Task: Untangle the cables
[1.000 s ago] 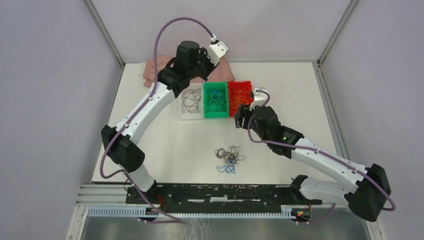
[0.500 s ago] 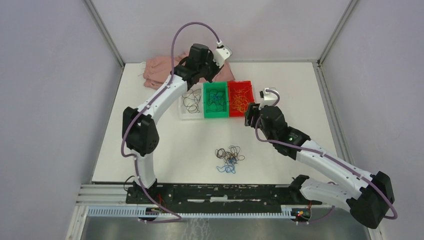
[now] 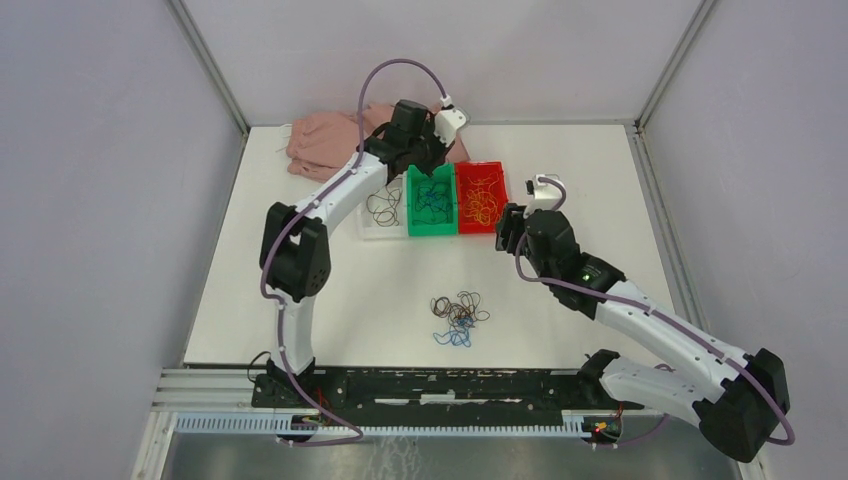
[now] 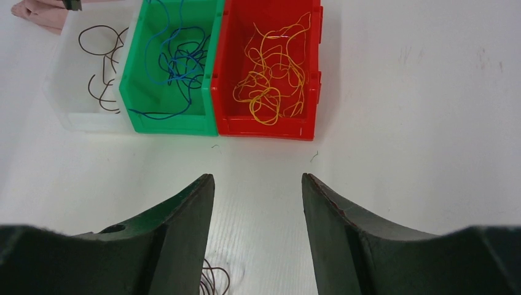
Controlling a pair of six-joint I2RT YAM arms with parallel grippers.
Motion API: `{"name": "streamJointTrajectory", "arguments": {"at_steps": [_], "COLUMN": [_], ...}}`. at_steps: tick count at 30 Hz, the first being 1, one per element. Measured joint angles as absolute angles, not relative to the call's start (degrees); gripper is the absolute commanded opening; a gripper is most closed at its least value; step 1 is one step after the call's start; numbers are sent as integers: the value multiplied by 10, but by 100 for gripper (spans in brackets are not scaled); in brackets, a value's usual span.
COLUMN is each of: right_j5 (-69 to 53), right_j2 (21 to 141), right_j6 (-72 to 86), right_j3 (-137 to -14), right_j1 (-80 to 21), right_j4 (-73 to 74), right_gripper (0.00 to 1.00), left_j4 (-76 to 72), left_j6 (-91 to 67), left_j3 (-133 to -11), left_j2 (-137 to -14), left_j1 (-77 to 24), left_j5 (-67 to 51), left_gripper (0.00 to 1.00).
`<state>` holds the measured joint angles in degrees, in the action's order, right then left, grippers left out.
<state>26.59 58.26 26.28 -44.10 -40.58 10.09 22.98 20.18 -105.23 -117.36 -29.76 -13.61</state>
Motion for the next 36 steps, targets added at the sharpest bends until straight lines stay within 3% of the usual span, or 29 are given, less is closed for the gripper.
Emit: {"name": "streamJointTrajectory", "arguments": {"at_steps": [11, 13, 15, 19, 31, 36], "right_j5": [258, 257, 255, 255, 202, 115], "right_j2": [580, 580, 580, 579, 579, 569], "right_j6": [265, 267, 267, 267, 272, 279], "right_j3": [-433, -432, -432, -432, -432, -430], "right_j1": [-397, -395, -393, -392, -389, -397], "right_j4": [105, 106, 106, 107, 146, 195], "right_gripper": [60, 60, 60, 60, 64, 63], "left_j4": [204, 204, 204, 214, 313, 376], "left_j6": [202, 202, 204, 209, 223, 242], "left_j3": [-985, -980, -980, -981, -1044, -1047], "left_j2": [-1197, -1204, -1212, -1218, -1170, -1096], "left_j1": [-302, -303, -304, -303, -289, -284], "left_j5": [-114, -108, -105, -104, -159, -189], "left_gripper": [5, 23, 55, 74, 95, 97]}}
